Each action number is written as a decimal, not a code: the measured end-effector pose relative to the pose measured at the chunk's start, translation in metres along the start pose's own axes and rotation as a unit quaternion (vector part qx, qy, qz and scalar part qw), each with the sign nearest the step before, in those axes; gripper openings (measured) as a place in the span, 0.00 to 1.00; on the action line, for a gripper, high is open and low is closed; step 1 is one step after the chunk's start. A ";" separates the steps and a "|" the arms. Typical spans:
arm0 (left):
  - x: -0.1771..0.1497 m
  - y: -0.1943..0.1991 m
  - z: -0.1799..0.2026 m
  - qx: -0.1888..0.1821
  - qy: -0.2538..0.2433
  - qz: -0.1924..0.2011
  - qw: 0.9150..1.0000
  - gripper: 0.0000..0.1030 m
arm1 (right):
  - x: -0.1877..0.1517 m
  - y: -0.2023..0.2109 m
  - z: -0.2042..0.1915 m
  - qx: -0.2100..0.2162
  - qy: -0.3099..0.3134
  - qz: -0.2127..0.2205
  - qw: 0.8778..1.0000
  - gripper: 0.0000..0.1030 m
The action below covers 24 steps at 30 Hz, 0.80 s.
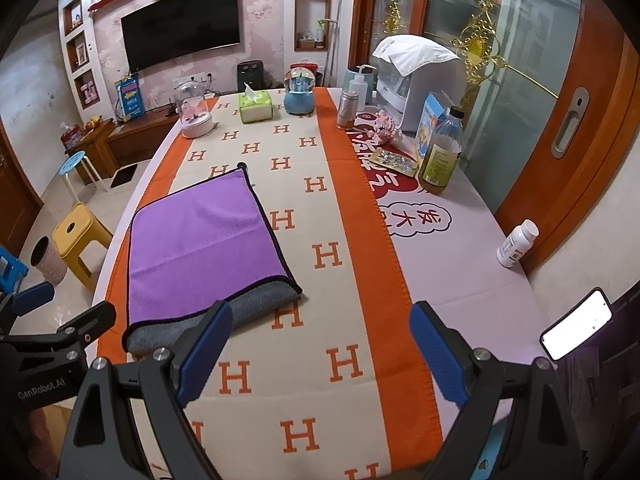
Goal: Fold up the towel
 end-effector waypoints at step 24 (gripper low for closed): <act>-0.004 -0.031 -0.056 0.031 0.070 -0.024 0.997 0.99 | 0.014 -0.026 -0.036 0.015 0.054 -0.003 0.998 0.88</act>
Point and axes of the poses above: each gripper's, at about its wrist camera, not at the fingertips, and y roughly against the way its jaws point, z to its right, x to its top, the point moved 10 cm from there along -y, roughly the way its jaws point, and after that the axes turned 8 degrees about -x, right-handed, at the moved point
